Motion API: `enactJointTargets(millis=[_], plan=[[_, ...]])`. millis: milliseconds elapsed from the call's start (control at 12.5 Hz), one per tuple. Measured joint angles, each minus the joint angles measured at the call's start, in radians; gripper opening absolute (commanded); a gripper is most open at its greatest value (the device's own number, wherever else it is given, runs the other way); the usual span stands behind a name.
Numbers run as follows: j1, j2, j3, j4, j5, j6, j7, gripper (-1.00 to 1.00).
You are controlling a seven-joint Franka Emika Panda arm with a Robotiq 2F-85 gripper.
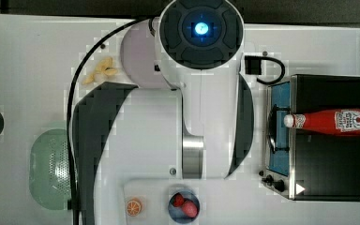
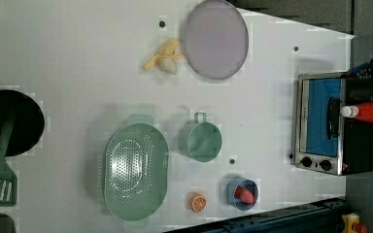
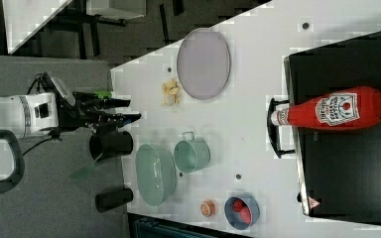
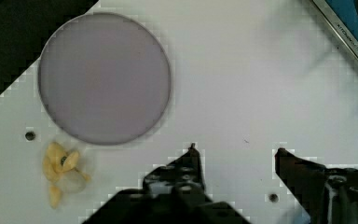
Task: Pick Ketchup from oven and place it on table.
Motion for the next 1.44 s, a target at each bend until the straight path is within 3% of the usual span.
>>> enactJointTargets(millis=[240, 400, 640, 960, 1200, 1440], plan=[[0.01, -0.264, -0.038, -0.186, 0.022, -0.265, 0.0, 0.99], [0.001, -0.372, -0.05, -0.157, 0.001, -0.277, 0.0, 1.0], [-0.01, -0.407, -0.08, -0.092, 0.011, -0.195, 0.0, 1.0], [0.008, -0.31, -0.231, -0.098, 0.041, -0.079, 0.0, 1.0], [-0.02, -0.178, -0.369, -0.115, -0.012, 0.024, 0.0, 1.0], [-0.047, -0.043, -0.492, -0.121, 0.01, 0.18, 0.0, 1.0]])
